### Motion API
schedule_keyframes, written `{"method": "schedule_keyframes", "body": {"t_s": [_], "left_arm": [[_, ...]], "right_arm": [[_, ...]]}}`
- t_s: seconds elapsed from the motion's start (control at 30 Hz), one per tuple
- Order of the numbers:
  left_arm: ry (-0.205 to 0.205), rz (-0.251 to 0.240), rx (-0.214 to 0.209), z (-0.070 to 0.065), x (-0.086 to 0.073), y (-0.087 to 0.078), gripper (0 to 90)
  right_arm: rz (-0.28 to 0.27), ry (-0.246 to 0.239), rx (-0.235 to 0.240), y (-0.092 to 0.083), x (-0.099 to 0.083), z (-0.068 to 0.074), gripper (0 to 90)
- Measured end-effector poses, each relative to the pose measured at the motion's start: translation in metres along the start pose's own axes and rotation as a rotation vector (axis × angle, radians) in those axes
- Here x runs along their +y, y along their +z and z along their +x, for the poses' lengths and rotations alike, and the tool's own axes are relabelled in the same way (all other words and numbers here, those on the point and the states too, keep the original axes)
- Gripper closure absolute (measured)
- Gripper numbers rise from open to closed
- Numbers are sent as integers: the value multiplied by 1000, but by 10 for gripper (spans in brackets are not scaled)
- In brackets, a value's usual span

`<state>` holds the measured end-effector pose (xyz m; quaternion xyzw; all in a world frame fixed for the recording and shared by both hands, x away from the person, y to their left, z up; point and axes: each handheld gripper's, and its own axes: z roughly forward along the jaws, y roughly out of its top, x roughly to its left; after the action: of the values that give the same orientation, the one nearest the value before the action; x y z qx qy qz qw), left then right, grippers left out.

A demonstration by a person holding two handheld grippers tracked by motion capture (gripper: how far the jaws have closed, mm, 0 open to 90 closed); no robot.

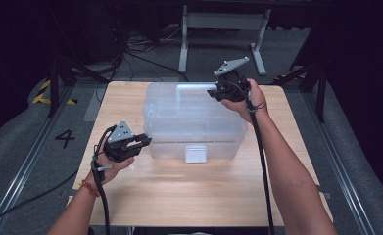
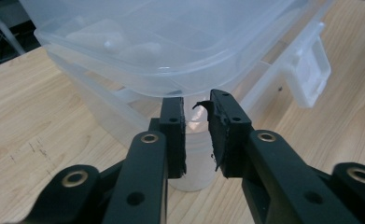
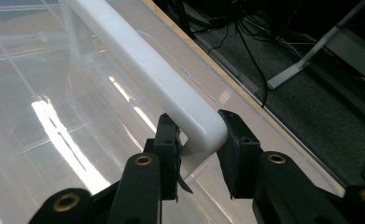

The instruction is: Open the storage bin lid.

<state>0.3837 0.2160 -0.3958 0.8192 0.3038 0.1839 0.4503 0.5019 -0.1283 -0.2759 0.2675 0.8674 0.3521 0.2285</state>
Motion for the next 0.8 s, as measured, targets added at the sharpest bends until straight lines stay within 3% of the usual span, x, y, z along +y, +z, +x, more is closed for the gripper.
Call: {"method": "schedule_keyframes", "body": {"t_s": [0.27,0.5,0.8], "left_arm": [[-7,-12,30,2,-2,3,867],[-14,-25,36,3,-4,5,888],[-8,-33,37,4,-5,5,893]], "right_arm": [[-4,0,-6,0,-2,2,707],[-14,0,-11,-1,-5,3,707],[-63,37,-14,-18,-18,0,699]]}}
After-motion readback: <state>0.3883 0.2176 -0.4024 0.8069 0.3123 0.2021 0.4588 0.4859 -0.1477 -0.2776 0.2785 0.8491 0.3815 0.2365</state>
